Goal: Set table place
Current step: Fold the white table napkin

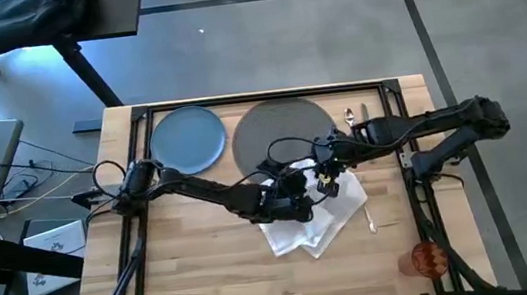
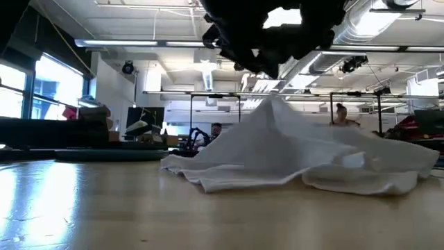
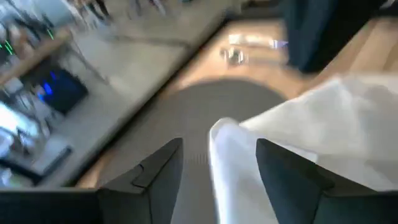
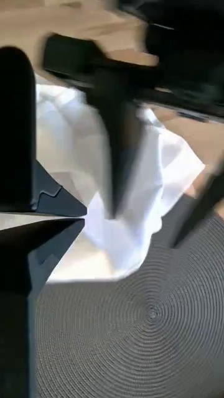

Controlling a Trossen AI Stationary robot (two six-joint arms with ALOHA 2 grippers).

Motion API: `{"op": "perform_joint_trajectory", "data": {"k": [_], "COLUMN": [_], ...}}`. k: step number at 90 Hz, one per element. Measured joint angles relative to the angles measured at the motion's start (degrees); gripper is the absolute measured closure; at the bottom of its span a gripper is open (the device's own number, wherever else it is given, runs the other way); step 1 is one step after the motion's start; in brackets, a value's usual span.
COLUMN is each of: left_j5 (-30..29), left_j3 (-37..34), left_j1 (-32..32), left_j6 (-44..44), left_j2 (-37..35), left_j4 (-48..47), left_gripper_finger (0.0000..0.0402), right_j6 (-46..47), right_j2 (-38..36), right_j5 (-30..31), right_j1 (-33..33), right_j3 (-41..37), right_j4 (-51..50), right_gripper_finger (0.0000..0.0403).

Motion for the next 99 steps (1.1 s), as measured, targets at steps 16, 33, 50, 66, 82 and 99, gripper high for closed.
{"op": "perform_joint_trajectory", "data": {"k": [16, 33, 50, 66, 82, 99], "left_j5": [12.8, 26.1, 41.7, 44.6, 44.6, 44.9], "left_j3": [-1.2, -1.4, -2.4, -9.0, -13.5, -14.3], "left_j1": [0.3, -0.3, -1.5, -1.0, 0.2, 2.3], "left_j6": [-12.8, -10.0, -5.6, -5.5, -2.8, -0.6], "left_j2": [0.3, -0.6, -1.7, -1.6, -1.6, -0.3], "left_j4": [-10.7, -11.3, -10.4, -4.5, 4.1, 4.9], "left_gripper_finger": [0.0282, 0.0319, 0.0334, 0.0329, 0.0318, 0.0321], "right_j6": [0.9, 0.9, -1.6, -3.4, 0.2, 5.3], "right_j2": [0.0, 0.0, 0.0, 0.0, 0.0, -0.2], "right_j5": [0.3, -5.5, -13.3, -12.0, -3.2, -2.6], "right_j1": [1.5, 4.7, 8.3, 12.8, 16.3, 17.8], "right_j3": [-0.3, -8.1, -20.2, -29.5, -33.9, -37.3], "right_j4": [-0.3, -0.2, 3.8, 13.7, 15.5, 16.4], "right_gripper_finger": [0.0403, 0.0401, 0.0342, 0.0250, 0.0234, 0.0313]}}
